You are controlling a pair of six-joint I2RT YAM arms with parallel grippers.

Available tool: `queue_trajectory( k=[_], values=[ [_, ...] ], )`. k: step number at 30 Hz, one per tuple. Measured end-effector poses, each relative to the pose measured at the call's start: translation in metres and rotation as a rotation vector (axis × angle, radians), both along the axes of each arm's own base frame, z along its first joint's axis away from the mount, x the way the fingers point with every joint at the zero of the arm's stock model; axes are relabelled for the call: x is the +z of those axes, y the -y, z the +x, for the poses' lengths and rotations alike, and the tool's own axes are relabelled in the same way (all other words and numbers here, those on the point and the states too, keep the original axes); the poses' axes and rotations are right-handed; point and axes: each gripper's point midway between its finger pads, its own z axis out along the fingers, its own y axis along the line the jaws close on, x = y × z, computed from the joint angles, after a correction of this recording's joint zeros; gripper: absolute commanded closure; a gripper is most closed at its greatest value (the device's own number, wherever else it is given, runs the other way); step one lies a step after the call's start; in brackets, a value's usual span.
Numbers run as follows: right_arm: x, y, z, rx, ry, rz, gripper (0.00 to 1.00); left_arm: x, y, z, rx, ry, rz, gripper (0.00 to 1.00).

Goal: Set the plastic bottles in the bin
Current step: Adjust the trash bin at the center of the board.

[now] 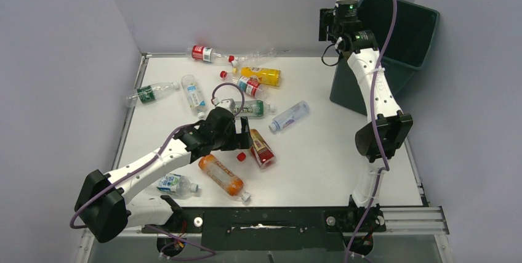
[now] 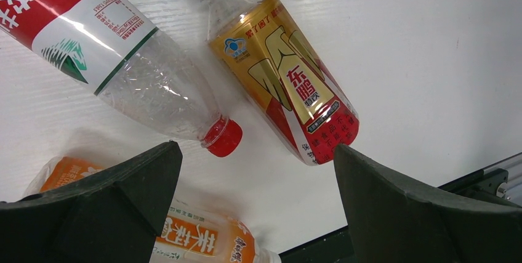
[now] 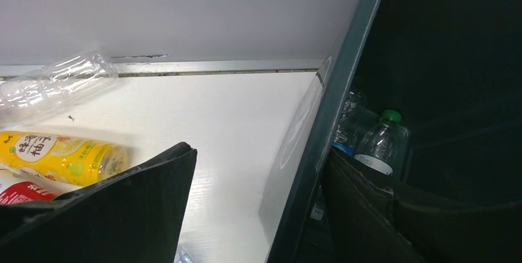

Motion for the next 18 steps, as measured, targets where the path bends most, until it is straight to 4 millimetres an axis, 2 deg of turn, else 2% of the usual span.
queue_trajectory(
  k=[8,18],
  values=[
    [0.0008,0.0004,0.0018,-0.001,0.012,0.001,0.33,0.0014,0.0025,0.0007,0.0,0.001,-0.014,0.02],
    [0.002,0.0066,0.0029,-0.007,0.018,-0.005,0.56,-0.0001,0.0053,0.0008,-0.007,0.005,-0.029,0.02]
  ],
)
